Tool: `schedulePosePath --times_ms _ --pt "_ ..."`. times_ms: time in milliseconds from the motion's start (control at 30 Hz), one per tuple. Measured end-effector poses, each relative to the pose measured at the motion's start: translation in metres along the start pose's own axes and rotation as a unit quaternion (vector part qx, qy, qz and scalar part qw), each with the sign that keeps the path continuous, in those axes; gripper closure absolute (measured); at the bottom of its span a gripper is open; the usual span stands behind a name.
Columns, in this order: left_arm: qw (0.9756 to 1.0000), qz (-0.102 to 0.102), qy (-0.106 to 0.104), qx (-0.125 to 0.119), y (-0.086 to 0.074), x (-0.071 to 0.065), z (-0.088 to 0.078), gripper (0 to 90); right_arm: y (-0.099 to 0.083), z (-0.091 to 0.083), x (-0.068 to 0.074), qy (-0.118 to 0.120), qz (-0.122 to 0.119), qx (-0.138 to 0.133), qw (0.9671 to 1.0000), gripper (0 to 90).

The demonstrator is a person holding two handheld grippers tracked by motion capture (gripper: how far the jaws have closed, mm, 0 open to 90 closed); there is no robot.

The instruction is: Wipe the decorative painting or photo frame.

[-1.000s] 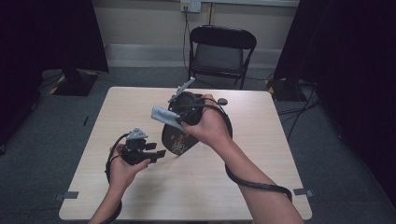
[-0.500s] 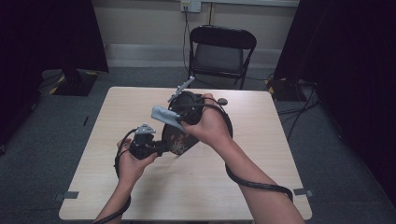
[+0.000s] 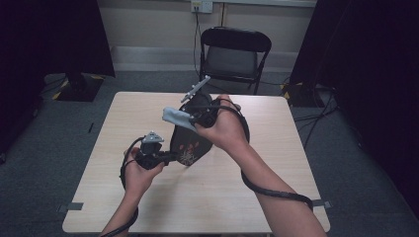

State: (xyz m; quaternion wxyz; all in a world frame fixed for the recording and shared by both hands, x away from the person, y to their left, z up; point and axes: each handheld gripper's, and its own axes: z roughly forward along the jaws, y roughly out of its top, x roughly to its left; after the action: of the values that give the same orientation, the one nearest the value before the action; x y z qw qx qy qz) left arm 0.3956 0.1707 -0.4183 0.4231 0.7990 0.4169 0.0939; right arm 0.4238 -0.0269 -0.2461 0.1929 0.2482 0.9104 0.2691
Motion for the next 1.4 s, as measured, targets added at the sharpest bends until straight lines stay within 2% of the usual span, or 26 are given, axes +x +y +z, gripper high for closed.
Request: schedulePosePath --times_ms 333,567,800,1400 --pt "1.0 0.006 -0.003 0.007 -0.001 0.001 -0.003 78.8 0.002 -0.009 -0.028 -0.033 0.034 -0.012 0.9988 81.7" --pt "0.9998 0.011 -0.009 0.013 -0.005 0.0 -0.011 78.7 -0.003 -0.009 -0.039 -0.054 0.055 -0.015 0.9969 81.7" --pt "0.9997 0.013 -0.012 0.015 -0.008 0.002 -0.015 78.8 -0.012 0.0 -0.046 -0.06 0.068 -0.006 0.9959 81.7" --pt "0.9996 0.015 -0.018 0.017 -0.011 0.006 -0.019 78.7 -0.055 0.031 -0.066 -0.058 0.112 0.016 0.9918 81.6"
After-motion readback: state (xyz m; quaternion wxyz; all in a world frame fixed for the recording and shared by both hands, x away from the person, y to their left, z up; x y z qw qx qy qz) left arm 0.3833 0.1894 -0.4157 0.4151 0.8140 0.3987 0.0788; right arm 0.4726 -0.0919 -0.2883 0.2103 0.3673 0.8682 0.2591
